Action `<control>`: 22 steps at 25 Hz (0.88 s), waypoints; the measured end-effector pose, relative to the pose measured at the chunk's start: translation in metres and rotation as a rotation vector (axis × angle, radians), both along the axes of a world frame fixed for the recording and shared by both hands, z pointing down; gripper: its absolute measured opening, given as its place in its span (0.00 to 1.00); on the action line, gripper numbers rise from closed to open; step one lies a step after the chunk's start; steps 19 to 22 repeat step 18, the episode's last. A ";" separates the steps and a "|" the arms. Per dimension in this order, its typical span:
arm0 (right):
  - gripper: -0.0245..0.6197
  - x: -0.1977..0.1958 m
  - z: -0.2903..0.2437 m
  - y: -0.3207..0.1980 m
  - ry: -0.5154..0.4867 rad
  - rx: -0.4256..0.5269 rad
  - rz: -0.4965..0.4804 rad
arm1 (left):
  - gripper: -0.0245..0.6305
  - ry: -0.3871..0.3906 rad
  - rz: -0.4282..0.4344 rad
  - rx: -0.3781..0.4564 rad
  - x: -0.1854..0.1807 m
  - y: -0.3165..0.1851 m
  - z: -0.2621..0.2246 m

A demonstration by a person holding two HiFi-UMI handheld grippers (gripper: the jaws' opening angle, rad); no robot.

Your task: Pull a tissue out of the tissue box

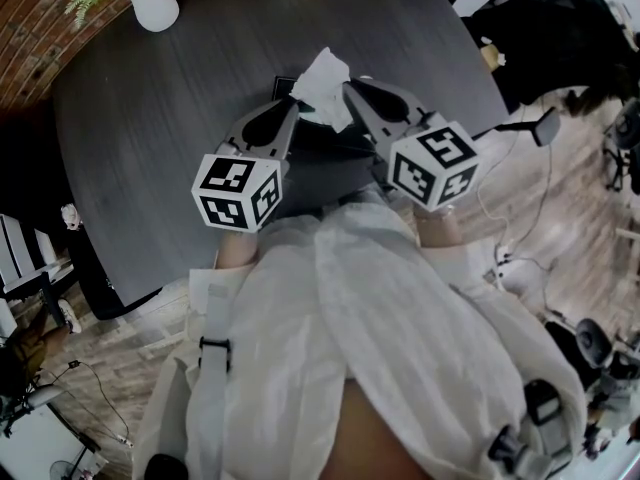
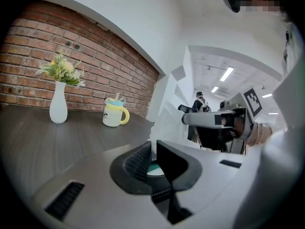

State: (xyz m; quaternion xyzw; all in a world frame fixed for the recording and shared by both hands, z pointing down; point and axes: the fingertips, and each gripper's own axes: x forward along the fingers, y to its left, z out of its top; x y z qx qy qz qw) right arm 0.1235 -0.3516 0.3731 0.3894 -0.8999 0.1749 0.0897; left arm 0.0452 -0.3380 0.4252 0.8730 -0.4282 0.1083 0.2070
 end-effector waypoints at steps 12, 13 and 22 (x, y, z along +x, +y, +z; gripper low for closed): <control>0.05 -0.003 -0.014 -0.004 -0.020 0.024 -0.021 | 0.09 0.011 -0.016 -0.005 -0.004 0.001 -0.001; 0.05 -0.003 -0.014 -0.004 -0.017 0.023 -0.024 | 0.09 0.011 -0.018 -0.005 -0.005 0.001 -0.001; 0.05 -0.002 -0.014 -0.004 -0.020 0.023 -0.019 | 0.09 0.011 -0.031 -0.002 -0.008 0.000 0.000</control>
